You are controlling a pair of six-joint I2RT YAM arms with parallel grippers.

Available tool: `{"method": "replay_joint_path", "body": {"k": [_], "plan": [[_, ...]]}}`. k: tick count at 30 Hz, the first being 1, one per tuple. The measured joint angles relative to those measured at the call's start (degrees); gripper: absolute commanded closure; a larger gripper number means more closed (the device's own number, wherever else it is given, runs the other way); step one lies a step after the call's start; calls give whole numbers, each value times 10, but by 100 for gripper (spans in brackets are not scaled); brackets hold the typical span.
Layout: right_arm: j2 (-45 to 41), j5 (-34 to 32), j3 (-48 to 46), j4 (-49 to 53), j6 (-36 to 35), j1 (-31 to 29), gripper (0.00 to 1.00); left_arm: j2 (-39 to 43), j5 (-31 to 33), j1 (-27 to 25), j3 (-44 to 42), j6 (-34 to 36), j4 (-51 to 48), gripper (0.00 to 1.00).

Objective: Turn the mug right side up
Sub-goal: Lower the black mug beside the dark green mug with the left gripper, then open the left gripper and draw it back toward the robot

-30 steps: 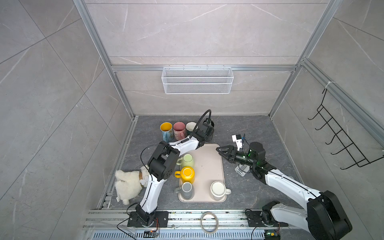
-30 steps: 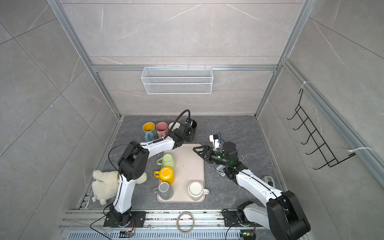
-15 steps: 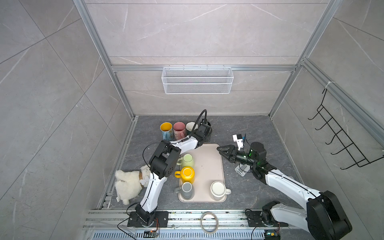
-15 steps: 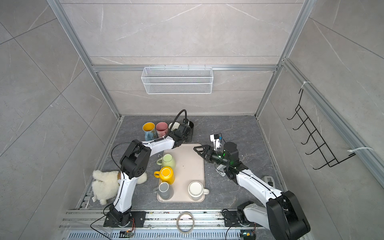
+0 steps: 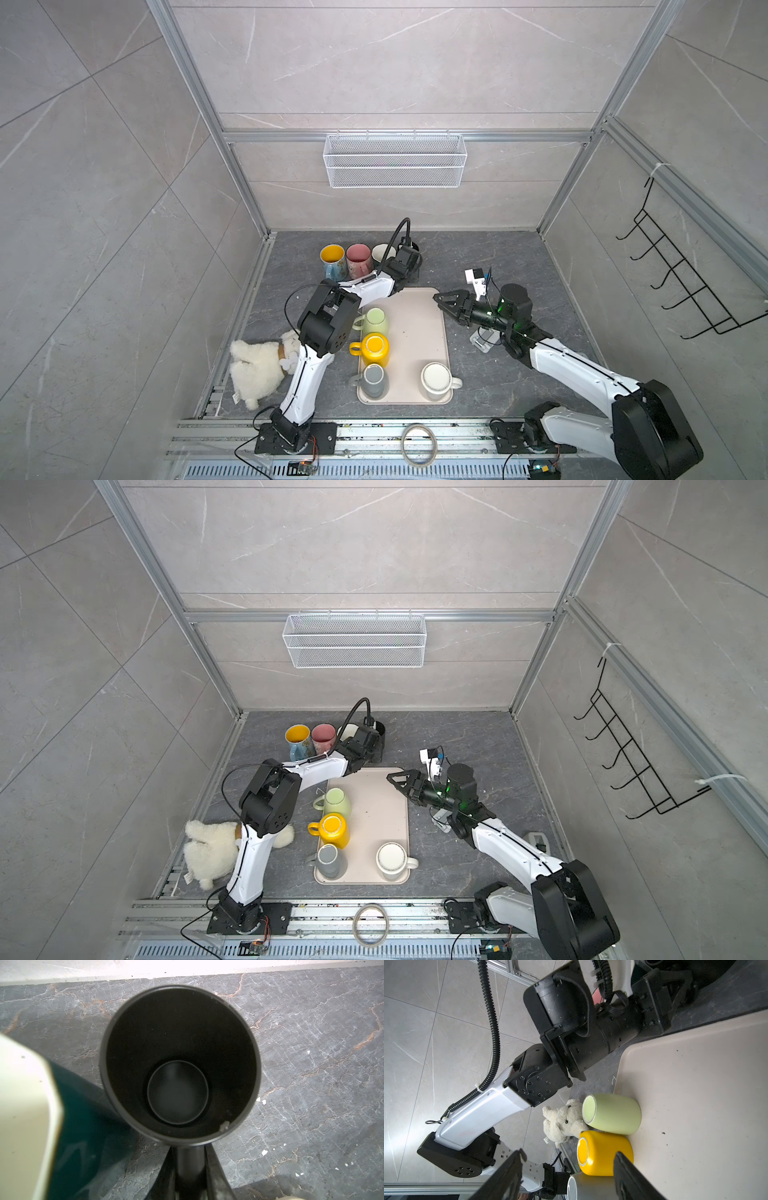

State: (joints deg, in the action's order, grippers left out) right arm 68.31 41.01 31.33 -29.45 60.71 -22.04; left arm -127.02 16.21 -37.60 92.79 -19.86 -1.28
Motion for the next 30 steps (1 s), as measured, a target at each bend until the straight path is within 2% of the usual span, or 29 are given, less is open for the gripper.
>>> {"method": "replay_joint_path", "body": {"k": [9,18,25,30], "plan": [[1,0,0,0,0,0,29,0,-1,0,7,-3,13,61],[11,3,0,-3,2,0,29,14,-14,0,-5,-4,17,50],[25,5,0,-4,2,0,29,100,-33,-5,-65,-2,19,48],[33,8,0,-4,2,0,29,210,-33,-21,-124,19,32,46]]}}
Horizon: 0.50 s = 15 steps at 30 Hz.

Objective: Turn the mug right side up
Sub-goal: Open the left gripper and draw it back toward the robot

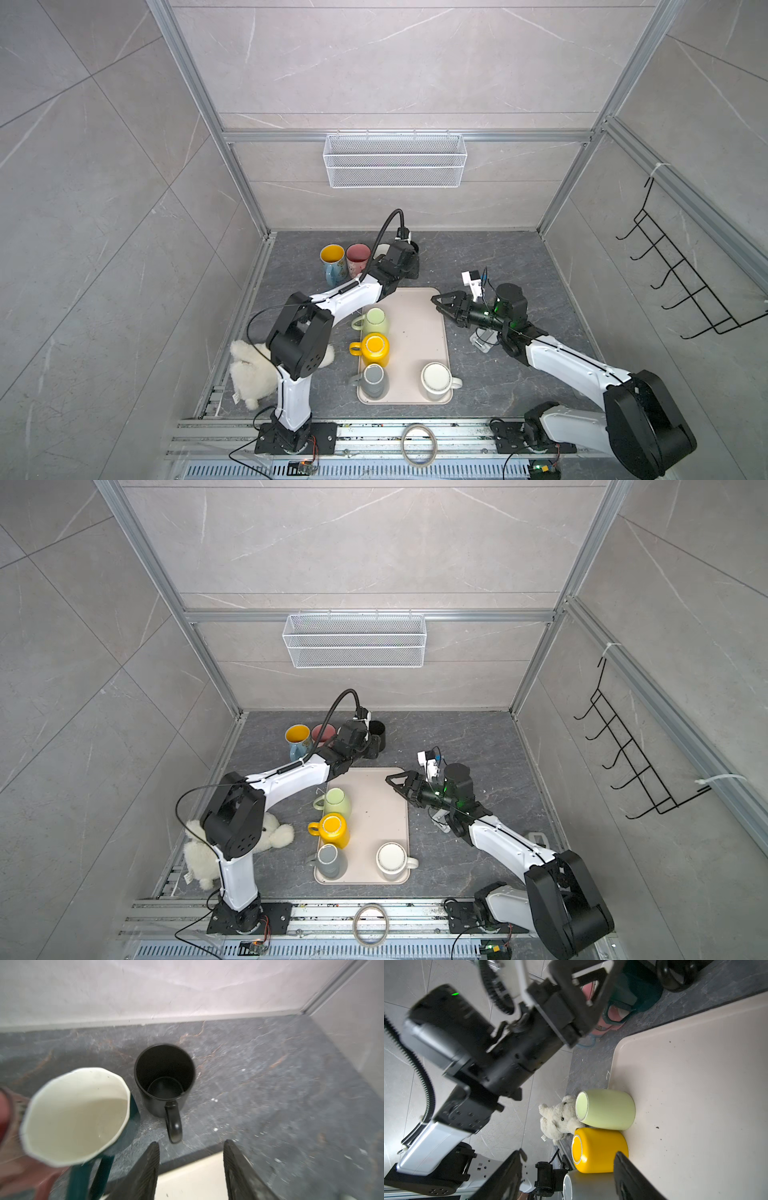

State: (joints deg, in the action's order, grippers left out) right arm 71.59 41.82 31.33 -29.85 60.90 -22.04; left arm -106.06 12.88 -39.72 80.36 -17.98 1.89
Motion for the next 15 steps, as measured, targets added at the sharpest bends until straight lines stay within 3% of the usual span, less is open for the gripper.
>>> {"method": "replay_joint_path", "body": {"k": [9,15], "plan": [[38,0,7,5,11,-4,30,193,15,-8,-74,28,-3,42],[63,-13,43,32,10,-34,30,285,66,-7,-78,-73,-129,42]]}}
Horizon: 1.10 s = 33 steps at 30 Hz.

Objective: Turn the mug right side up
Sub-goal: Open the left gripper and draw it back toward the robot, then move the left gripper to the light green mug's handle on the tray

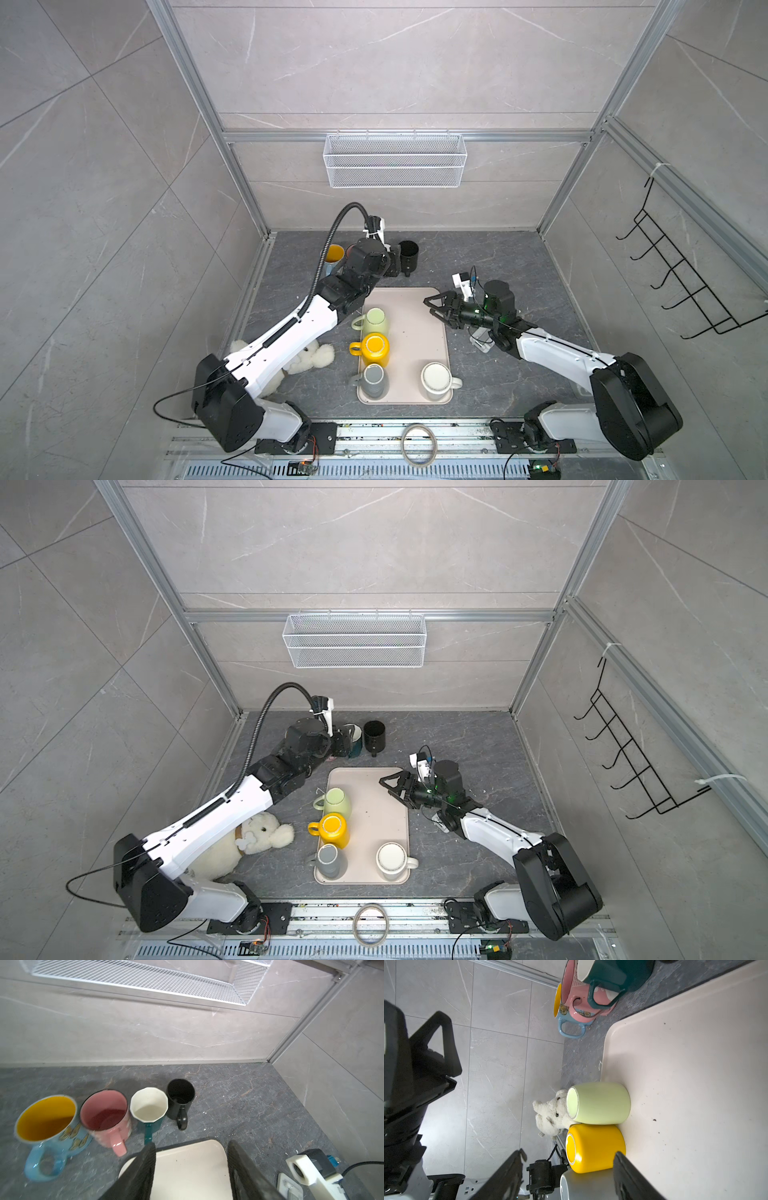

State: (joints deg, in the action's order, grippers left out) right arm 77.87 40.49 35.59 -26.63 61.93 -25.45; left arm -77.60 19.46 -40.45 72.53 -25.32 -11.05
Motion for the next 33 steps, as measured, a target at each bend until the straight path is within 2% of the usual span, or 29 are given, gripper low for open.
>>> {"method": "replay_joint_path", "body": {"k": [5,9,13,17,23,33], "plan": [[26,-13,27,3,0,-29,30,92,1,11,-61,-141,-67,44],[49,-21,46,3,0,-50,31,148,0,46,-103,-268,-119,46],[55,-28,54,5,0,-66,31,208,4,73,-167,-396,-138,49],[59,-35,58,5,0,-71,31,249,10,77,-232,-528,-148,52],[68,-41,63,7,0,-75,31,237,-9,93,-273,-665,-160,51],[86,-43,72,16,0,-75,31,192,-76,130,-284,-789,-160,49]]}}
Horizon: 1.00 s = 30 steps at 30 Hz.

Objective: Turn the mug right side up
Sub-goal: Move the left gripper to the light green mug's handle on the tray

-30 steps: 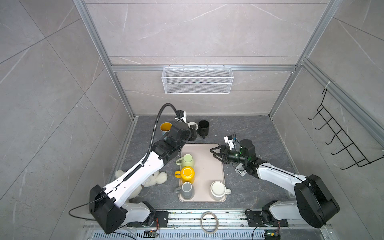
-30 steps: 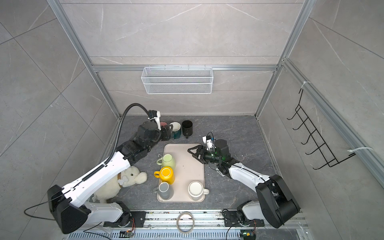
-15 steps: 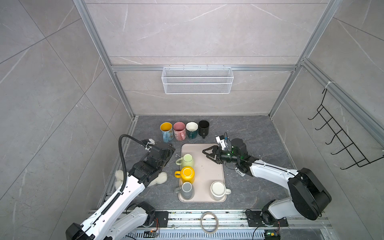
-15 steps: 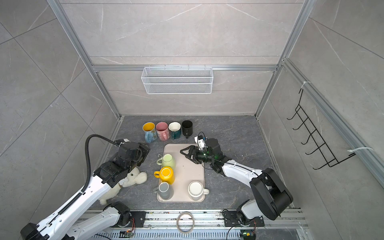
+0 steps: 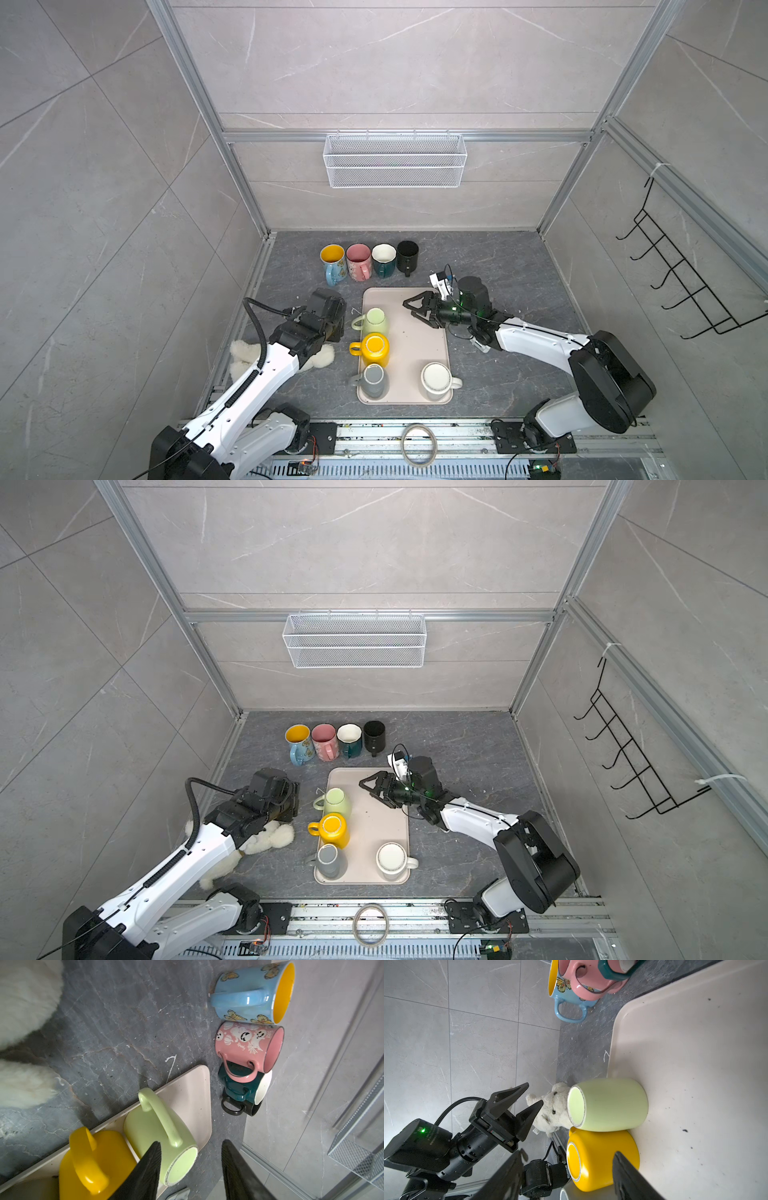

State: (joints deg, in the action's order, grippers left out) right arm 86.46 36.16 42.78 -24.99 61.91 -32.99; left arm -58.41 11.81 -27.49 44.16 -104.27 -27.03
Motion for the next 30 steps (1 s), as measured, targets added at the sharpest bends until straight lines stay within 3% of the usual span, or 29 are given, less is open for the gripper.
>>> {"method": "replay_joint_path", "body": {"k": [8,20,30], "plan": [[24,1,22,3,0,0,31,-63,-91,41,8,-32,-10,49],[42,3,23,4,0,0,31,-153,-195,50,10,-50,17,52],[42,3,23,8,-2,0,31,-175,-210,54,10,-57,50,54]]}}
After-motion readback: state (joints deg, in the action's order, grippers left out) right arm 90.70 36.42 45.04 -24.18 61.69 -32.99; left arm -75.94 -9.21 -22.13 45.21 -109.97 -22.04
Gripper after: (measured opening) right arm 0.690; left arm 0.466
